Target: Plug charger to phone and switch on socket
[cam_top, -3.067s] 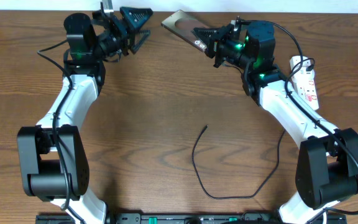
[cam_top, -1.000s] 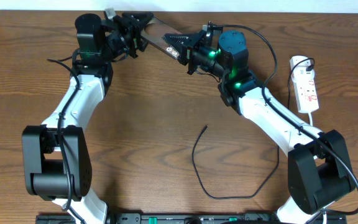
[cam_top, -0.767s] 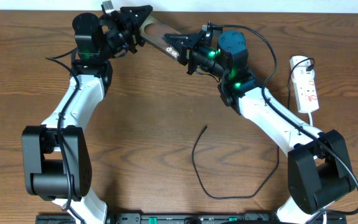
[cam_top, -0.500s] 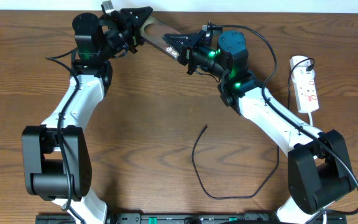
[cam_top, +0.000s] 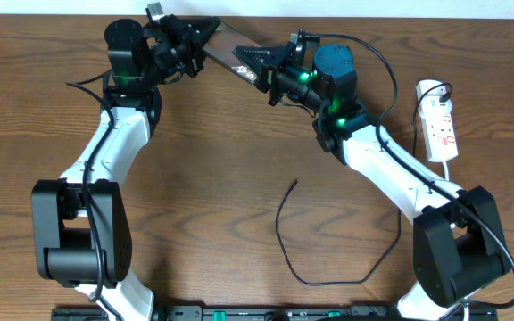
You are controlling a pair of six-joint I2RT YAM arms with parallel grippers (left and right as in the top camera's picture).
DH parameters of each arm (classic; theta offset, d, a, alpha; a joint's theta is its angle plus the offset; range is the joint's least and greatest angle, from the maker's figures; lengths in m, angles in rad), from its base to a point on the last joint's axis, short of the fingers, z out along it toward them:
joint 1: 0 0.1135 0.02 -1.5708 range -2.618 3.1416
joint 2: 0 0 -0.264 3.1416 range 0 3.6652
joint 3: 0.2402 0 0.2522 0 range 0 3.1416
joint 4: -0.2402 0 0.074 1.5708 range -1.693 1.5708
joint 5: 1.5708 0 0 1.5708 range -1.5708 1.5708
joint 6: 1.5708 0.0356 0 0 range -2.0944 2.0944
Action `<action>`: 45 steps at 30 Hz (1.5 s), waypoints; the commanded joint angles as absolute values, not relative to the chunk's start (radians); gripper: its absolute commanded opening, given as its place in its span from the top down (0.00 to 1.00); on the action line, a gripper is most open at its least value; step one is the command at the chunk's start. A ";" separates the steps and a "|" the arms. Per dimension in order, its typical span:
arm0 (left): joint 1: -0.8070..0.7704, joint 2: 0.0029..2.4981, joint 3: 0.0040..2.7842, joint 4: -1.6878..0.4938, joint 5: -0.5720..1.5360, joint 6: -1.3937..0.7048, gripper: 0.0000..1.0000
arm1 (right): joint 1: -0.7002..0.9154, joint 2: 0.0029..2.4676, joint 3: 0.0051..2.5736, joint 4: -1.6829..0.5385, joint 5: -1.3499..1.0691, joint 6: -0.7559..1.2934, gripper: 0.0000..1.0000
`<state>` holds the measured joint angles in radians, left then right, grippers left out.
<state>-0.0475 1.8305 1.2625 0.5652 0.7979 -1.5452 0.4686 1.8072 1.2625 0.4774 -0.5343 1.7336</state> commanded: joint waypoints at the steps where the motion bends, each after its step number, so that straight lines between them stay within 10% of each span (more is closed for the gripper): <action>1: -0.047 1.808 1.260 0.582 0.801 -1.536 0.92 | 0.480 1.803 1.281 0.479 -0.541 1.720 0.99; 28: -0.047 1.809 1.260 0.582 0.807 -1.494 0.93 | 0.481 1.803 1.281 0.478 -0.542 1.757 0.97; 45: -0.042 1.809 1.260 0.582 0.806 -1.494 0.93 | 0.482 1.803 1.281 0.479 -0.553 1.757 0.02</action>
<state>-0.0467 1.8305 1.2625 0.5663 0.7979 -1.4952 0.4744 1.8072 1.2625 0.4759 -0.5503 1.7660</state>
